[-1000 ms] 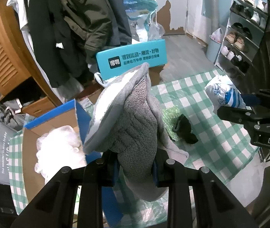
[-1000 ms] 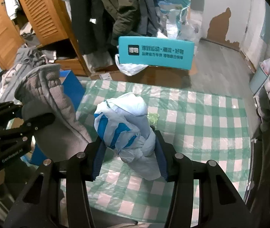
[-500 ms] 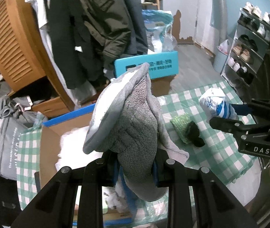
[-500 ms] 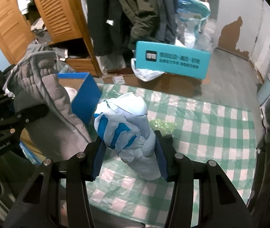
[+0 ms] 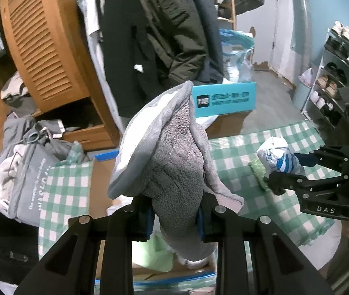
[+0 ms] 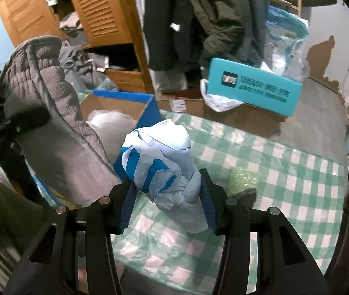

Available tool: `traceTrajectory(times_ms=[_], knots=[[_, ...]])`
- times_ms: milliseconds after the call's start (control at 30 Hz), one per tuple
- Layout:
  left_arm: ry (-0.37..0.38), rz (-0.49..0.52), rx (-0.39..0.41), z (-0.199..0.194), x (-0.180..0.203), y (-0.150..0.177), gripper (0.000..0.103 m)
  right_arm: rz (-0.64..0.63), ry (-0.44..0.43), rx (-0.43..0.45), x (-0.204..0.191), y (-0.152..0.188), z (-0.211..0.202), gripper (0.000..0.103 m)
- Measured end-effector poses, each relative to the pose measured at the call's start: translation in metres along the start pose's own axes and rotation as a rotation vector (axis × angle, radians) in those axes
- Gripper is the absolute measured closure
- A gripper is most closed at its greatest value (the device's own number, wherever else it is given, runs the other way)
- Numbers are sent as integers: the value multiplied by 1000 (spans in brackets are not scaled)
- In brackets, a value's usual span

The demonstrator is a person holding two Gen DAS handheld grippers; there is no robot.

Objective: Organize soft objects
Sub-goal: 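Lift the grey fleece cloth and blue-white sock and carry them toward the box, then lower the fleece cloth and sock into the box and open both grippers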

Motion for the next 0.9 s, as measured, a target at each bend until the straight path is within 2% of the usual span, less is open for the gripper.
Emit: traceTrajectory(times_ms=[300, 500, 900], knots=[[-53, 24, -20, 6, -42, 12, 76, -56, -42, -25, -43, -13, 23, 55], [-48, -13, -65, 20, -66, 20, 76, -100, -60, -44, -69, -18, 35, 55], [-88, -57, -148, 50, -106, 51, 76, -162, -101, -108, -114, -17, 64, 55]])
Point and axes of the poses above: each gripper's, at about its wrist camera, not at the fingertips, and z roughly the way its jaws point, x to its right, y to its underside, the point moved 6 cm from there along z, roughly the way its jaws point, and after that the axes turned 5 degrees about -z, right-handed, at the moved point
